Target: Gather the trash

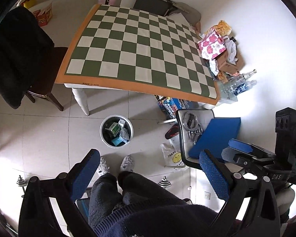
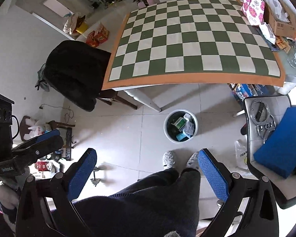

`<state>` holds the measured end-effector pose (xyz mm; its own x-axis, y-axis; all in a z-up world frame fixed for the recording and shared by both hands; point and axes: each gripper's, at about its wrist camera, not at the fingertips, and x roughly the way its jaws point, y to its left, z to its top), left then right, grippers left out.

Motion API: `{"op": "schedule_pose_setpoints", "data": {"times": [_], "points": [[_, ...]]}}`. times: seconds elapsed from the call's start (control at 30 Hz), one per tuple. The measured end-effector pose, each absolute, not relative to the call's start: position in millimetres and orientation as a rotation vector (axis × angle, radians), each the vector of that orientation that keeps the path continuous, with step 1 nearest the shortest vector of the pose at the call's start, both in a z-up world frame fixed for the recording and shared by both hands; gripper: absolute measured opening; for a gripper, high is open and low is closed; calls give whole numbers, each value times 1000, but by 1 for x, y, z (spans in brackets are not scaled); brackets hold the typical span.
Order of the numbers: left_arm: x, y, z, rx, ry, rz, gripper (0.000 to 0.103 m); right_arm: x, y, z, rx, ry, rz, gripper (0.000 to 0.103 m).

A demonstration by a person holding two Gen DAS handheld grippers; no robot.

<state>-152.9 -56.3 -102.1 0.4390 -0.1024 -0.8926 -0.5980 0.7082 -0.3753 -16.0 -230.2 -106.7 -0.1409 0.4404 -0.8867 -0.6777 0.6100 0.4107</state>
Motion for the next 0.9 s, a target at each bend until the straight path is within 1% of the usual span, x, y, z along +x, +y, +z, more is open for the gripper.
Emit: {"op": "schedule_pose_setpoints", "data": {"times": [0.3, 0.9], "points": [[-157, -60, -94, -779, 1064, 332, 103, -12, -236, -94, -201, 1407, 1005, 103], [-156, -64, -94, -793, 1063, 323, 103, -8, -241, -91, -200, 1438, 1027, 103]]}}
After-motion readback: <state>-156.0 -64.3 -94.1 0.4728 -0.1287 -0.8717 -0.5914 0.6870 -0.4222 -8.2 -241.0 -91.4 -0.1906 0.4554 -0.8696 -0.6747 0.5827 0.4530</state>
